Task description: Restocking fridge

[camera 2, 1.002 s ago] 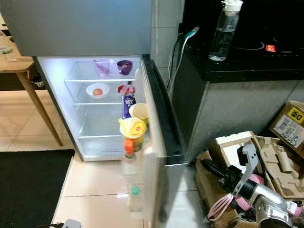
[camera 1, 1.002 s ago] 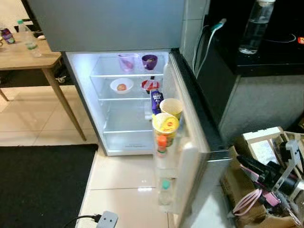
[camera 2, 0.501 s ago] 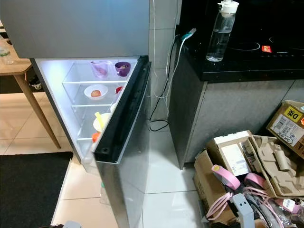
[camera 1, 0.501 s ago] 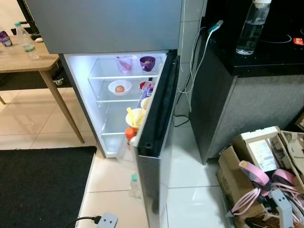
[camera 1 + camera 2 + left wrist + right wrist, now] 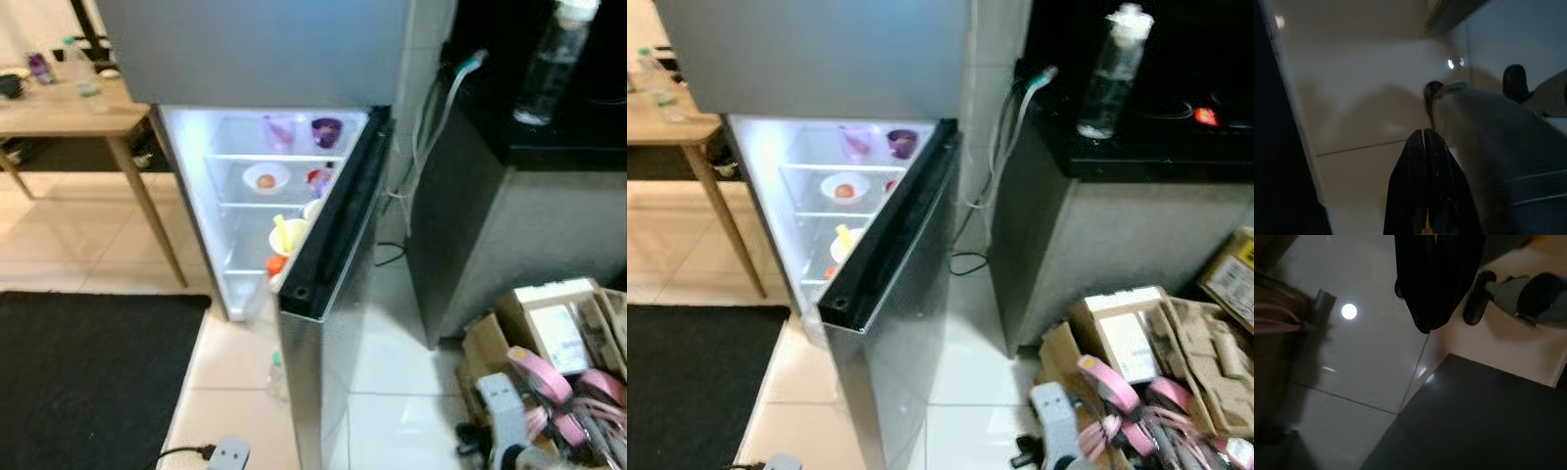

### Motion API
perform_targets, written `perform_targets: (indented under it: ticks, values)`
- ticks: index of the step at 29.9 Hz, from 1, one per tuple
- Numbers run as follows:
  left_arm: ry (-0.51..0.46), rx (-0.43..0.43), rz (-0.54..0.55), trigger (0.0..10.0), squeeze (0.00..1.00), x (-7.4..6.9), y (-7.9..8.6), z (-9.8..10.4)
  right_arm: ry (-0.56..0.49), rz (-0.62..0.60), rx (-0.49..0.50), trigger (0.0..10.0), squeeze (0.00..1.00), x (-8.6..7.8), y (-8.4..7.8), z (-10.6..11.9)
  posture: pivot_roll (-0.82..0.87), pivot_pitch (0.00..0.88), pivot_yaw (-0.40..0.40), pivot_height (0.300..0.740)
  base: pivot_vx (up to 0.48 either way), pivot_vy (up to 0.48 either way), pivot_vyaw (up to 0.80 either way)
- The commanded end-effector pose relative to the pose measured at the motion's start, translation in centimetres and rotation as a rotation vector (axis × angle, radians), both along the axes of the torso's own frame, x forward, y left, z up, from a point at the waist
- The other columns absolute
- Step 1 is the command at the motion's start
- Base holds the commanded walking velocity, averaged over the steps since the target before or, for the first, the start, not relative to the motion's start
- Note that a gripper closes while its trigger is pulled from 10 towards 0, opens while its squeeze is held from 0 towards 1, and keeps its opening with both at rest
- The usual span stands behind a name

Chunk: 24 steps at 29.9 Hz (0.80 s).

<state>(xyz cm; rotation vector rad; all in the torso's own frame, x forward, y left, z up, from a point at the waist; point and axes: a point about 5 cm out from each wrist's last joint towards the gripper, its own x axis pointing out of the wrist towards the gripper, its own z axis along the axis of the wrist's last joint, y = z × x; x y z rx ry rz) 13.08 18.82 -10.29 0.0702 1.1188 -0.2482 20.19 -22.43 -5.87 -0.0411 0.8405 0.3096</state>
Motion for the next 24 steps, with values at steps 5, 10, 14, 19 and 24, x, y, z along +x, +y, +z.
perform_targets:
  ticks: [5, 10, 14, 19, 24]
  values:
    - [0.046, -0.010, 0.006, 10.0, 0.00, -1.2, -0.5, -0.5, 0.151, -0.144, -0.183, 10.0, 0.00, -3.5, -2.6, -1.7, -0.06, 0.000, -0.021, 0.740, 0.000, 0.000, 0.76]
    - [0.041, -0.023, 0.010, 10.0, 0.00, -0.9, -0.9, -0.4, 0.244, -0.240, -0.230, 10.0, 0.00, -6.5, -3.7, -2.7, -0.06, 0.000, -0.027, 0.740, 0.000, 0.000, 0.76]
    - [0.039, -0.028, 0.007, 10.0, 0.00, -0.8, -1.1, -0.4, 0.259, -0.265, -0.229, 10.0, 0.00, -7.2, -3.7, -3.0, -0.06, 0.000, -0.026, 0.740, 0.000, 0.000, 0.75]
    - [0.040, -0.038, -0.005, 10.0, 0.00, -0.7, -1.3, -0.4, 0.241, -0.309, -0.217, 10.0, 0.00, -7.1, -3.7, -3.0, -0.06, 0.000, -0.022, 0.740, 0.000, 0.000, 0.75]
    - [0.040, -0.040, -0.010, 10.0, 0.00, -0.6, -1.3, -0.4, 0.234, -0.320, -0.221, 10.0, 0.00, -7.1, -3.9, -2.9, -0.06, 0.000, -0.020, 0.740, 0.000, 0.000, 0.75]
